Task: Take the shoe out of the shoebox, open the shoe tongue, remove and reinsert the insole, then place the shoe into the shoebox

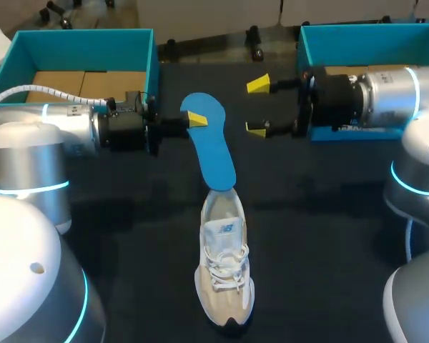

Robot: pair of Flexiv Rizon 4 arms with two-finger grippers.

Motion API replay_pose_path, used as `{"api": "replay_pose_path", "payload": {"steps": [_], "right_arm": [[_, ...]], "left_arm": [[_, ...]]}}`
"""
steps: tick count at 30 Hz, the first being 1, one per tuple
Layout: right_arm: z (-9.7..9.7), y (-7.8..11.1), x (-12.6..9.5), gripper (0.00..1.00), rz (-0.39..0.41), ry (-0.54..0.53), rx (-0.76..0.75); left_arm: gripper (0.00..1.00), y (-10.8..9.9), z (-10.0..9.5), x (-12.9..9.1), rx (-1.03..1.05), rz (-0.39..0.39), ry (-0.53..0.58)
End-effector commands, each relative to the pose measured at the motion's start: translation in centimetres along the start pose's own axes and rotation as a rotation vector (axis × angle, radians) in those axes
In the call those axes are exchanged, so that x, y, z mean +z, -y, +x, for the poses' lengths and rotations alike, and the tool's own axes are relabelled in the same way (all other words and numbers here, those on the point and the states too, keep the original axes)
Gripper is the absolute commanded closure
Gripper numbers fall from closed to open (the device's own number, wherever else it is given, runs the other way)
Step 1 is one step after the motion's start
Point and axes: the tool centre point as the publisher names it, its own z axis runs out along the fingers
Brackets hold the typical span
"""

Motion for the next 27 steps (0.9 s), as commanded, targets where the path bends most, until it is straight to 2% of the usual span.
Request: {"api": "replay_pose_path", "payload": {"steps": [1,7,8,16,26,27], "right_arm": [[-0.3,0.0,0.3,0.00,-0.007,-0.012,0.005],[-0.5,0.1,0.2,0.00,-0.015,-0.030,0.006],[-0.5,0.1,0.2,0.00,-0.015,-0.030,0.006],[-0.5,0.1,0.2,0.00,-0.015,-0.030,0.006],[-0.5,0.1,0.2,0.00,-0.015,-0.030,0.006],[-0.5,0.1,0.2,0.00,-0.015,-0.030,0.006]], "left_arm": [[1.00,0.0,0.1,-0.1,0.000,-0.002,0.004],[1.00,1.0,0.2,-0.5,0.103,-0.013,-0.039],[1.00,1.2,0.3,-0.6,0.141,0.006,-0.046],[1.00,2.0,1.4,-1.9,0.447,0.007,-0.127],[1.00,0.9,2.8,-2.9,1.033,0.174,-0.228],[1.00,0.8,2.8,-3.0,1.133,0.218,-0.239]]}}
